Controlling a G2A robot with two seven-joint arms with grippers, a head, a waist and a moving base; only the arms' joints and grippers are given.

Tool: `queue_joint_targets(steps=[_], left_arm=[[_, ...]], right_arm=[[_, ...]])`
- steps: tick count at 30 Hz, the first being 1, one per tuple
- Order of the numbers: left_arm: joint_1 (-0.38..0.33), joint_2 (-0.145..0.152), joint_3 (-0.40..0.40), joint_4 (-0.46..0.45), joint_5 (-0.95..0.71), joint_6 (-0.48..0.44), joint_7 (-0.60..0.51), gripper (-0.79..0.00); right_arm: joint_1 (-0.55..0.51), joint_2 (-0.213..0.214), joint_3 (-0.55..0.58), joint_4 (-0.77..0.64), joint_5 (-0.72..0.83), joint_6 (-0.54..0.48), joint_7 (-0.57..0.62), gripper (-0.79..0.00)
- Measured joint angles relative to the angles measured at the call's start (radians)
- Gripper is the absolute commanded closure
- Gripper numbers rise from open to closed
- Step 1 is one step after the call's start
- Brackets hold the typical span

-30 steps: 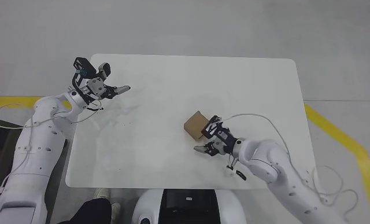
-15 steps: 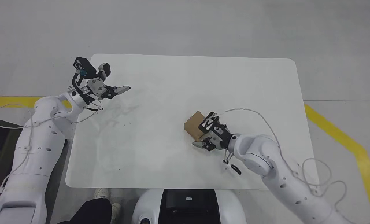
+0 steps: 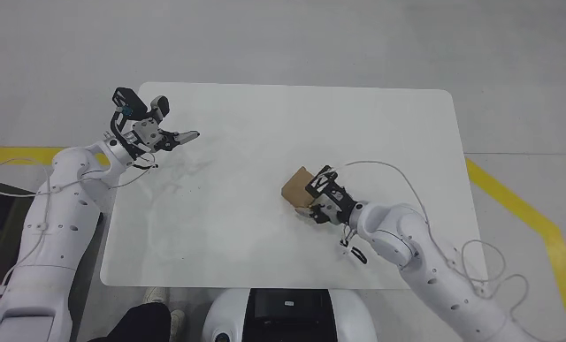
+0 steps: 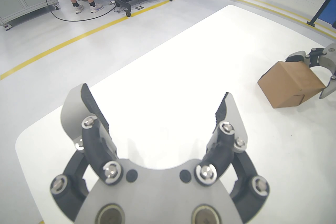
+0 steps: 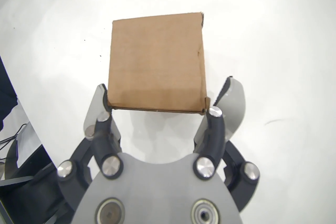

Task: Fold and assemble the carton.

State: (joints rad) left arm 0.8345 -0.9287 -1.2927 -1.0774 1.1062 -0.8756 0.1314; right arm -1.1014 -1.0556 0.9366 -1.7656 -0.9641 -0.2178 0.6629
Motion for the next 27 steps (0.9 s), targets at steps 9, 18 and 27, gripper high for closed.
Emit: queue_joint_targets(steps=[9,18,27], left_arm=[[0.000,0.000,0.000,0.000,0.000,0.000,0.000,-0.785],[0.000,0.000,0.000,0.000,0.000,0.000,0.000,-0.785],[0.000,0.000,0.000,0.000,0.000,0.000,0.000,-0.785]], right_arm=[[0.004,-0.010,-0.004,-0.016,0.003,-0.003,0.000,-0.336],[-0.034,-0.005,0.116,-0.064,0.219,-0.029,-0.065,-0.345],[-0.100,0.007,0.249,-0.119,0.473,-0.144,-0.121,-0.271]])
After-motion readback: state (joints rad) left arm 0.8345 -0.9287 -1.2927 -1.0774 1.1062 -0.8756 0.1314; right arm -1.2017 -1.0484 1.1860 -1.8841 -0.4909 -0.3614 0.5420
